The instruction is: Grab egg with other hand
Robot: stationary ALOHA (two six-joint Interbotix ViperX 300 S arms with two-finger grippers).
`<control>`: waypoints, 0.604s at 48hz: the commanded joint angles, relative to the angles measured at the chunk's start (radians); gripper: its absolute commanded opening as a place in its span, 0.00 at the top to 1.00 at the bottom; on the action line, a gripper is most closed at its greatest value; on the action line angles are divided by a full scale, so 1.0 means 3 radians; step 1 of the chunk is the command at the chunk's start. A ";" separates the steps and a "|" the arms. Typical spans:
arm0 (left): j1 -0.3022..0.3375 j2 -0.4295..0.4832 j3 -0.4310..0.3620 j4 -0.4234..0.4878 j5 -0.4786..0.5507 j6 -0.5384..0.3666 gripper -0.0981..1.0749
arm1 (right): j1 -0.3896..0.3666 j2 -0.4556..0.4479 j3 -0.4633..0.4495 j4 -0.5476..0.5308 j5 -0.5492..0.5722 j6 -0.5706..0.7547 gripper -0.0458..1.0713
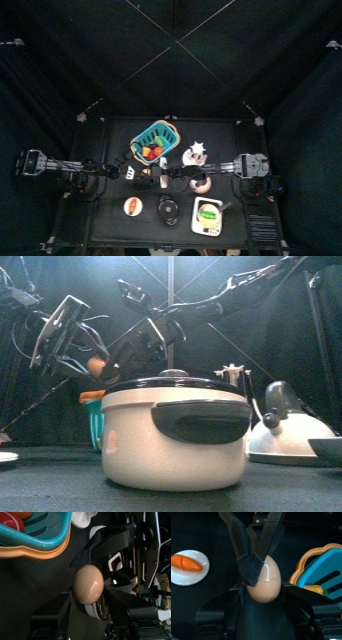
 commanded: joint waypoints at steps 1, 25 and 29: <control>0.0005 -0.0005 -0.0041 0.0000 0.0000 0.0000 0.61 | -0.0010 -0.0066 -0.0082 0.0000 -0.0020 0.0000 0.26; 0.0010 -0.0005 -0.0031 -0.0031 0.0015 0.0005 0.61 | -0.0010 -0.0066 -0.0061 -0.0031 -0.0005 0.0000 0.33; 0.0010 -0.0005 -0.0036 -0.0051 0.0015 0.0000 0.61 | -0.0015 -0.0066 -0.0061 -0.0036 -0.0005 0.0000 0.33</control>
